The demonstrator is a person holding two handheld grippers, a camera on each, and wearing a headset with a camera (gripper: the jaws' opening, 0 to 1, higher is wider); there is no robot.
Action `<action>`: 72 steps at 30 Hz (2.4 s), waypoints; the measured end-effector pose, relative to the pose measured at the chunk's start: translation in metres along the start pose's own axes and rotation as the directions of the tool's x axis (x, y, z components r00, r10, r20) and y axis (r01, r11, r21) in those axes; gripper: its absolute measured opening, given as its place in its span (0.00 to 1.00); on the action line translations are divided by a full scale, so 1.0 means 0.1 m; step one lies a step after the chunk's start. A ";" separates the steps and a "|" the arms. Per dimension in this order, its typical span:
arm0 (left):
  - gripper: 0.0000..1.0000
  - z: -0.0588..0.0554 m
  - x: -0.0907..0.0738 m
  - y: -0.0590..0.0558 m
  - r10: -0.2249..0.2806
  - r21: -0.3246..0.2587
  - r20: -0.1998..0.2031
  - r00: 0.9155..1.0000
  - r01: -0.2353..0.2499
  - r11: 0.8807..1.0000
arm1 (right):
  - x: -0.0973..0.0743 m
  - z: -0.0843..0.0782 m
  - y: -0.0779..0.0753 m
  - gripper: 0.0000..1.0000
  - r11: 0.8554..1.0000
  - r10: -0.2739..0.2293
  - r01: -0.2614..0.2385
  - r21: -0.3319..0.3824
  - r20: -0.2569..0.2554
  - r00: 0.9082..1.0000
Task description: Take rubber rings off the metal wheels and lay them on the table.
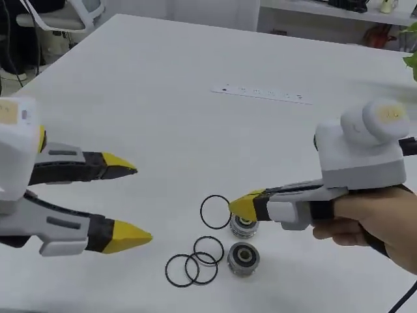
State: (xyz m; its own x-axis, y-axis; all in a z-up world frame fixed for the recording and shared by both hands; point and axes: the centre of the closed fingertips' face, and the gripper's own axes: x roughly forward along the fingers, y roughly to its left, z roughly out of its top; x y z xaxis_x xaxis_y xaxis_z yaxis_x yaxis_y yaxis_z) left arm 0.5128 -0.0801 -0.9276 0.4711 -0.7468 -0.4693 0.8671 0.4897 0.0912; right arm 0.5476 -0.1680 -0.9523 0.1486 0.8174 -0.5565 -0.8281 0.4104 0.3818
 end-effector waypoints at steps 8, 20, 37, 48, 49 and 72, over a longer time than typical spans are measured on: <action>0.65 -0.20 -0.12 -0.05 0.048 -0.072 -0.007 0.999 -0.049 0.996 | 0.14 -0.06 0.12 0.00 0.999 0.045 -0.045 -0.016 -0.045 0.998; 0.84 -0.31 -0.18 -0.09 0.063 -0.108 -0.024 0.998 -0.065 0.992 | 0.32 -0.23 0.21 0.00 0.996 0.081 -0.083 -0.012 -0.110 0.991; 0.86 -0.33 -0.17 -0.16 0.046 -0.129 -0.026 0.999 -0.049 0.990 | 0.49 -0.43 0.14 0.00 0.998 0.064 -0.067 -0.008 -0.177 0.982; 0.85 -0.32 -0.20 -0.16 0.058 -0.145 -0.011 0.998 -0.059 0.988 | 0.47 -0.44 0.07 0.11 0.996 0.016 -0.032 -0.081 -0.190 0.982; 0.85 -0.32 -0.20 -0.16 0.060 -0.146 -0.009 0.998 -0.060 0.987 | 0.45 -0.43 0.07 0.11 0.996 0.016 -0.032 -0.082 -0.190 0.982; 0.86 -0.21 -0.20 -0.19 0.067 -0.138 -0.003 0.998 -0.066 0.988 | -0.30 0.00 0.23 0.31 0.971 -0.010 -0.002 -0.238 -0.049 0.999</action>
State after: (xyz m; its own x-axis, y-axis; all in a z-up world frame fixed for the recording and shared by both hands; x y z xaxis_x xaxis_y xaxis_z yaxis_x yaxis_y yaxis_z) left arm 0.4833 -0.0646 -0.9385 0.5273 -0.7113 -0.4647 0.8034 0.5954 0.0001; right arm 0.5241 -0.1826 -0.9264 0.1300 0.7926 -0.5957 -0.9332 0.3008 0.1965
